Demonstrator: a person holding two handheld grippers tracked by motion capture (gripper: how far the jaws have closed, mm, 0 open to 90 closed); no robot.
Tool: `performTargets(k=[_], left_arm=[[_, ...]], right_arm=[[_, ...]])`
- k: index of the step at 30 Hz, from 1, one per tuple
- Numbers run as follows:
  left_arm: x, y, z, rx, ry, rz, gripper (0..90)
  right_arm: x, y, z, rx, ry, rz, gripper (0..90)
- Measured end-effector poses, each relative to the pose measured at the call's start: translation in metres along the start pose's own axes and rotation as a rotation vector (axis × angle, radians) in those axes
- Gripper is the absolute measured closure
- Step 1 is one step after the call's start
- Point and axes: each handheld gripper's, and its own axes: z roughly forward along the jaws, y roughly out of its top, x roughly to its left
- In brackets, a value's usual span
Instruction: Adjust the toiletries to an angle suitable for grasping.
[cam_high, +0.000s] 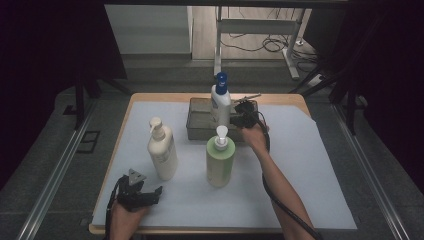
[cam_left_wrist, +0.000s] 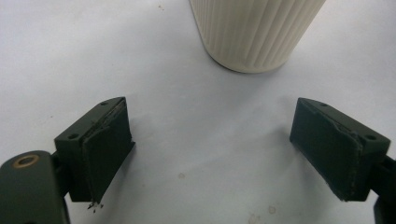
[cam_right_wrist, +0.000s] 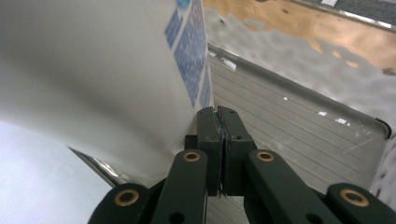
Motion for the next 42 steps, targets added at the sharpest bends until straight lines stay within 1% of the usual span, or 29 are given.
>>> performTargets(k=[2, 4, 7, 11, 12, 16, 21, 22, 23, 25, 27, 29, 31, 32, 33, 39, 40, 41, 42], left_arm=[[0.000, 0.000, 0.000, 0.000, 0.000, 0.000, 12.2], [0.000, 0.000, 0.000, 0.000, 0.000, 0.000, 12.3], [0.000, 0.000, 0.000, 0.000, 0.000, 0.000, 12.2], [0.000, 0.000, 0.000, 0.000, 0.000, 0.000, 12.2], [0.000, 0.000, 0.000, 0.000, 0.001, 0.000, 12.2], [0.000, 0.000, 0.000, 0.000, 0.001, 0.000, 12.2], [0.000, 0.000, 0.000, 0.000, 0.000, 0.000, 12.2], [0.000, 0.000, 0.000, 0.000, 0.000, 0.000, 12.2], [0.000, 0.000, 0.000, 0.000, 0.000, 0.000, 12.3], [0.000, 0.000, 0.000, 0.000, 0.001, 0.000, 12.2], [0.000, 0.000, 0.000, 0.000, 0.000, 0.000, 12.2], [0.000, 0.000, 0.000, 0.000, 0.000, 0.000, 12.2], [0.000, 0.000, 0.000, 0.000, 0.000, 0.000, 12.2], [0.000, 0.000, 0.000, 0.000, 0.000, 0.000, 12.2], [0.000, 0.000, 0.000, 0.000, 0.000, 0.000, 12.2], [0.000, 0.000, 0.000, 0.000, 0.000, 0.000, 12.2], [0.000, 0.000, 0.000, 0.000, 0.000, -0.001, 12.3], [0.000, 0.000, 0.000, 0.000, 0.000, -0.001, 12.2], [0.000, 0.000, 0.000, -0.001, 0.000, -0.001, 12.2]], right_arm=[[0.001, 0.003, 0.000, -0.002, 0.005, 0.002, 88.3], [0.003, 0.005, 0.001, -0.004, 0.014, 0.019, 88.3], [0.006, 0.006, 0.002, -0.006, 0.021, 0.016, 88.3], [0.009, 0.007, 0.006, -0.003, 0.014, 0.019, 88.5], [0.008, 0.007, 0.007, 0.006, 0.017, 0.003, 88.6], [0.008, 0.008, 0.012, 0.021, 0.005, -0.006, 89.5], [0.009, 0.008, 0.014, 0.031, 0.000, -0.006, 89.6], [0.011, 0.008, 0.016, 0.034, -0.006, 0.011, 89.6], [0.011, 0.008, 0.017, 0.036, -0.004, 0.013, 89.6], [0.011, 0.008, 0.018, 0.039, -0.007, 0.006, 89.6], [0.013, 0.008, 0.019, 0.039, 0.004, 0.002, 89.6], [0.016, 0.009, 0.020, 0.036, 0.008, 0.008, 89.5], [0.017, 0.010, 0.021, 0.038, 0.008, 0.000, 89.5], [0.017, 0.010, 0.022, 0.043, 0.010, -0.018, 89.6], [0.017, 0.010, 0.022, 0.045, 0.014, -0.022, 89.5], [0.018, 0.013, 0.024, 0.045, 0.020, -0.022, 89.5], [0.020, 0.014, 0.025, 0.036, 0.015, 0.004, 89.5], [0.019, 0.014, 0.025, 0.049, 0.024, -0.015, 89.5], [0.020, 0.015, 0.027, 0.049, 0.031, -0.015, 89.5]])
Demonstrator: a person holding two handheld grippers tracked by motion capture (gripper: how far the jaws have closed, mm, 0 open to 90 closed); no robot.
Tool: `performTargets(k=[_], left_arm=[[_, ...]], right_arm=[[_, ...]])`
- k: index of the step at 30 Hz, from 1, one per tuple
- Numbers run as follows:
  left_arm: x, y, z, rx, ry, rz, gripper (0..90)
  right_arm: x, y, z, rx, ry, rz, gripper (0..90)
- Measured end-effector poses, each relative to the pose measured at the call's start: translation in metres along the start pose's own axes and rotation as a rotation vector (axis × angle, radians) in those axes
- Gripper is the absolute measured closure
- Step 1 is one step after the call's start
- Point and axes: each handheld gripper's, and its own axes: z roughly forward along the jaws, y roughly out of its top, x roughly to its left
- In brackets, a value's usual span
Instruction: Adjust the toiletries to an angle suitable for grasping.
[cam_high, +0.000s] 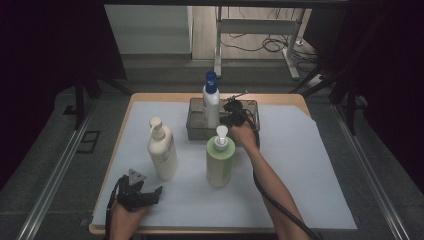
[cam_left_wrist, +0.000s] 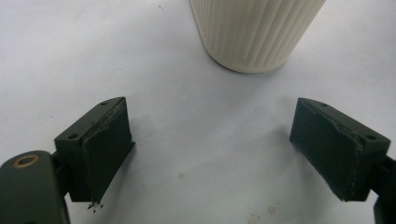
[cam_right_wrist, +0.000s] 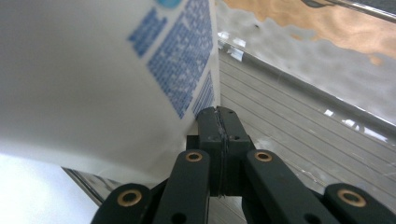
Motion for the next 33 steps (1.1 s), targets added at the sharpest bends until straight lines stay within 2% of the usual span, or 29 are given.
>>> performTargets(k=[26, 29, 31, 32, 33], left_arm=[[0.000, 0.000, 0.000, 0.000, 0.001, 0.000, 12.2], [0.000, 0.000, 0.000, 0.000, 0.001, 0.000, 12.3], [0.000, 0.000, 0.000, 0.000, 0.000, 0.001, 12.3], [0.000, 0.000, 0.000, 0.000, 0.000, 0.001, 12.2], [0.000, 0.000, 0.000, 0.000, 0.000, 0.000, 12.2]], right_arm=[[0.025, 0.010, 0.014, 0.012, 0.060, -0.034, 89.5], [0.029, 0.011, 0.014, 0.009, 0.074, -0.030, 89.5], [0.032, 0.012, 0.015, 0.012, 0.087, -0.036, 89.5], [0.033, 0.012, 0.016, 0.013, 0.093, -0.055, 89.5], [0.034, 0.012, 0.016, 0.011, 0.096, -0.050, 89.5]])
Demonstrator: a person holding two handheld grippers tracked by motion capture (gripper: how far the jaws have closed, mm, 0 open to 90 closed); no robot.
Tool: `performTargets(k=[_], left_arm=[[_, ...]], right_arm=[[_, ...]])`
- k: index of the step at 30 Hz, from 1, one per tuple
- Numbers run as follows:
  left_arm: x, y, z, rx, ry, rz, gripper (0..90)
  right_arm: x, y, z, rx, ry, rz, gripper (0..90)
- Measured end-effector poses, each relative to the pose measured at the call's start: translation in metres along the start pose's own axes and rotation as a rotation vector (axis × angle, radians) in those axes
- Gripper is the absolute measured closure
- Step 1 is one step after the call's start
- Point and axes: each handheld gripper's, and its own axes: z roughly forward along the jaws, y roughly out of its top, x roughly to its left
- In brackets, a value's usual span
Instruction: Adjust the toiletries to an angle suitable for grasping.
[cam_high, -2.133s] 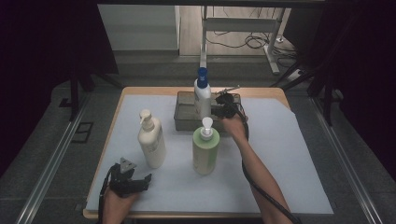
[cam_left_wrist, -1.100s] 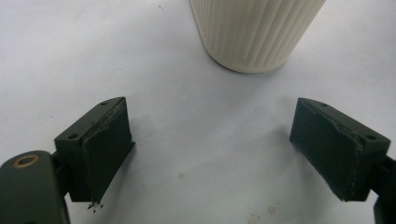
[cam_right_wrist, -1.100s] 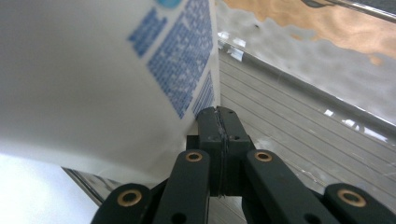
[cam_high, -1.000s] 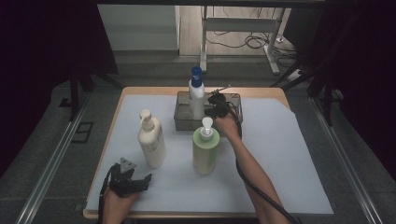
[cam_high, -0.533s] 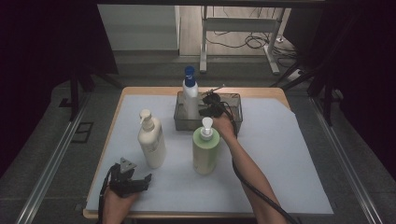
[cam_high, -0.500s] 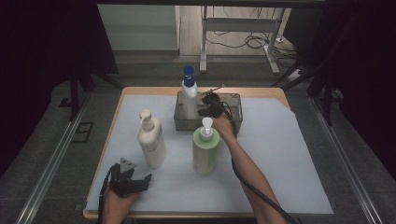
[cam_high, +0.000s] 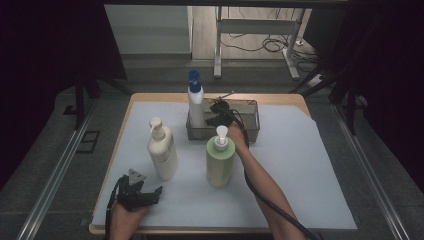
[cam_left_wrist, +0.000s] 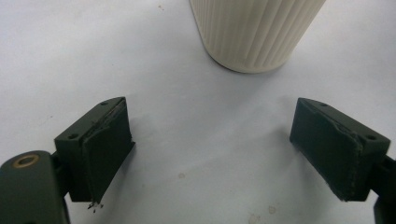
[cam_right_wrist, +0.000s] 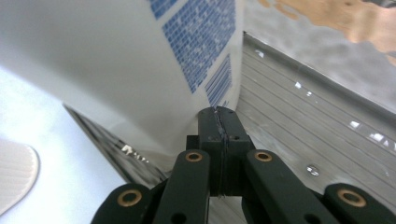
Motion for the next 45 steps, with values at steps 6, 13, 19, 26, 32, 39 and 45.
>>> performTargets(k=[6, 13, 19, 26, 32, 39, 45], left_arm=[[0.000, 0.000, 0.000, 0.001, 0.000, 0.000, 12.2], [0.000, 0.000, 0.000, 0.001, 0.000, 0.000, 12.2], [0.000, 0.000, 0.000, 0.000, -0.001, 0.000, 12.2], [0.000, 0.000, 0.000, -0.001, 0.000, 0.000, 12.3], [0.000, 0.000, 0.000, 0.000, 0.000, 0.001, 12.3], [0.000, 0.000, 0.000, -0.002, 0.000, 0.001, 12.3], [0.000, 0.000, 0.000, -0.001, 0.001, 0.001, 12.2]], right_arm=[[0.006, 0.000, 0.002, 0.001, 0.015, -0.015, 89.6], [0.007, 0.000, 0.002, 0.000, 0.025, -0.015, 89.6], [0.007, -0.001, 0.001, 0.003, 0.010, -0.025, 85.9], [0.007, -0.002, -0.005, 0.000, -0.011, -0.062, 79.6], [0.003, -0.005, -0.016, -0.026, -0.025, -0.065, 69.9], [0.002, -0.009, -0.028, -0.052, -0.004, -0.056, 51.3], [0.003, -0.012, -0.036, -0.075, 0.033, -0.068, 39.0]])
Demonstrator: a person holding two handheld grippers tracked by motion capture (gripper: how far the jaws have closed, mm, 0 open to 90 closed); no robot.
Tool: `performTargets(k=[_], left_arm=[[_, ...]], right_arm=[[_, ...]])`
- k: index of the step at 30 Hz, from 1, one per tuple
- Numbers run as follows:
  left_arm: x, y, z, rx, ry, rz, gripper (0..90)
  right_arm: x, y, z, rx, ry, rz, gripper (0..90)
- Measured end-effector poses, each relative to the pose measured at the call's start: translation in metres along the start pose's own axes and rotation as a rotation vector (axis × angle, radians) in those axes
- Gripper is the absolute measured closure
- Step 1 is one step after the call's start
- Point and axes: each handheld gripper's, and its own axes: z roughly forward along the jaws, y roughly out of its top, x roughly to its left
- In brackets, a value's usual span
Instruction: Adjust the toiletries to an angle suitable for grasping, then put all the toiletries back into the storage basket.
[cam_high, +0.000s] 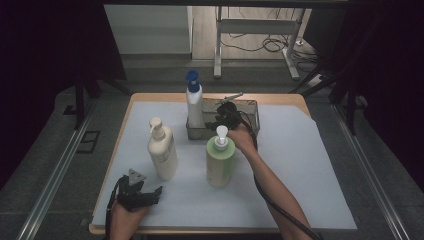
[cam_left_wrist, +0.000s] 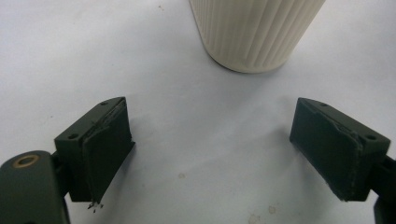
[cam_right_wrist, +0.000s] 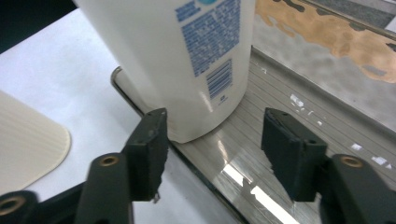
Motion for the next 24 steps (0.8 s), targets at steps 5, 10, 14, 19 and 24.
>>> performTargets(k=[5, 10, 14, 19, 24], left_arm=[[0.000, 0.000, 0.000, -0.001, -0.001, 0.000, 12.3], [0.000, 0.000, 0.000, -0.001, 0.000, 0.000, 12.3], [0.000, 0.000, 0.000, -0.001, 0.000, 0.000, 12.2], [0.000, 0.000, 0.000, -0.001, -0.001, -0.001, 12.2], [0.000, 0.000, 0.000, -0.002, 0.000, 0.000, 12.2]], right_arm=[[0.001, -0.001, -0.007, -0.021, -0.005, -0.002, 34.0], [0.001, -0.002, -0.015, -0.023, -0.016, -0.023, 31.9], [0.001, -0.004, -0.022, -0.030, -0.020, -0.030, 30.6], [0.002, -0.006, -0.031, -0.026, -0.024, -0.050, 27.8], [0.004, -0.011, -0.039, -0.023, -0.024, -0.065, 26.9]])
